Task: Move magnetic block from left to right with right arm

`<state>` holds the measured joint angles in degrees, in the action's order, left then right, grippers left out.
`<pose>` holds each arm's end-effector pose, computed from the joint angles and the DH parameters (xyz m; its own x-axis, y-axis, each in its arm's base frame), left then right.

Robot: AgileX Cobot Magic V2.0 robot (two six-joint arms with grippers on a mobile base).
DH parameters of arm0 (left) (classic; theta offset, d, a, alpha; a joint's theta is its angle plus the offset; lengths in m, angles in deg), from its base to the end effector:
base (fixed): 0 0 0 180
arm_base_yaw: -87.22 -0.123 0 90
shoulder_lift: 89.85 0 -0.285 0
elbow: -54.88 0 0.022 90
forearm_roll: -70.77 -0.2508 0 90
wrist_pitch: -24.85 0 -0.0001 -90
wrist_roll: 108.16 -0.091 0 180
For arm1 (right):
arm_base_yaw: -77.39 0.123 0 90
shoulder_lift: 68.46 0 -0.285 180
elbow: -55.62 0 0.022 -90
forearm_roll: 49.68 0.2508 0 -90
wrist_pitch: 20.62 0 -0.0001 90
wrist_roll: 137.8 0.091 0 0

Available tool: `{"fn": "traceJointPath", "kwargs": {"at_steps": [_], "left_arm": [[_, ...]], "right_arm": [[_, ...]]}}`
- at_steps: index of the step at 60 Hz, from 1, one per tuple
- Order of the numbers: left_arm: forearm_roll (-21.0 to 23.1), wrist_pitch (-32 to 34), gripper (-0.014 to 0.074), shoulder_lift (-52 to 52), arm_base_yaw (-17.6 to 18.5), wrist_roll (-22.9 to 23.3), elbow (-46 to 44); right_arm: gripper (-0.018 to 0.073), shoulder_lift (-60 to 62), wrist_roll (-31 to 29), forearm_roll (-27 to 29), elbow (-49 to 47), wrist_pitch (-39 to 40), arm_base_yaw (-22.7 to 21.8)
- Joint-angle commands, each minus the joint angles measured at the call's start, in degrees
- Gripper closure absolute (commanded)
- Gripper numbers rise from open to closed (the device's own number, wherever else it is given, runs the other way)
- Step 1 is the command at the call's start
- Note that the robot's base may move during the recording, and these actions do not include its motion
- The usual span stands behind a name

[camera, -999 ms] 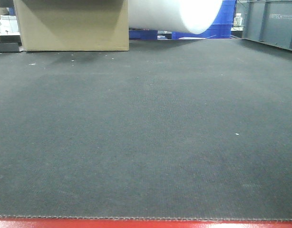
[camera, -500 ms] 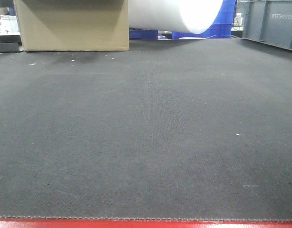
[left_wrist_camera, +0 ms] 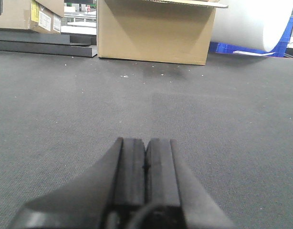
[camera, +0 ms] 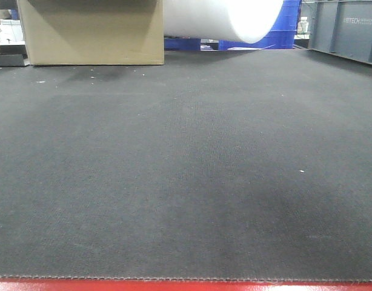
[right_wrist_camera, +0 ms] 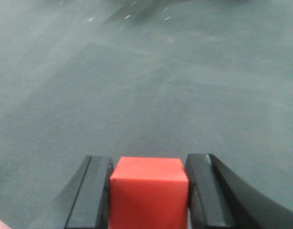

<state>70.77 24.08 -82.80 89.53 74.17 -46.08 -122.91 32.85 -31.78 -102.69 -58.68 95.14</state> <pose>0.0567 -0.0023 0.2019 0.0530 -0.0428 -0.9977 0.0425 0.9983 -0.0406 0.1422 0.0636 0.4016 -0.4081 -0.0422 -0.9120 -0.4323 0.8888 0.1523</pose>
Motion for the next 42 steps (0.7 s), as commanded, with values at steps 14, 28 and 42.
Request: {"fn": "traceJointPath", "kwargs": {"at_steps": [14, 28, 42], "left_arm": [[0.00, 5.06, 0.0713, -0.88, -0.12, 0.38, 0.51], [0.00, 5.06, 0.0713, -0.88, -0.12, 0.38, 0.51], [0.00, 5.06, 0.0713, -0.88, -0.12, 0.38, 0.51]], "right_arm": [[0.0419, -21.58, -4.30, 2.55, -13.60, 5.25, 10.75], [0.0419, -35.78, -4.30, 2.50, -17.29, 5.67, 12.48], [0.0419, -46.66, -4.30, 2.50, -17.59, 8.06, 12.48]]}}
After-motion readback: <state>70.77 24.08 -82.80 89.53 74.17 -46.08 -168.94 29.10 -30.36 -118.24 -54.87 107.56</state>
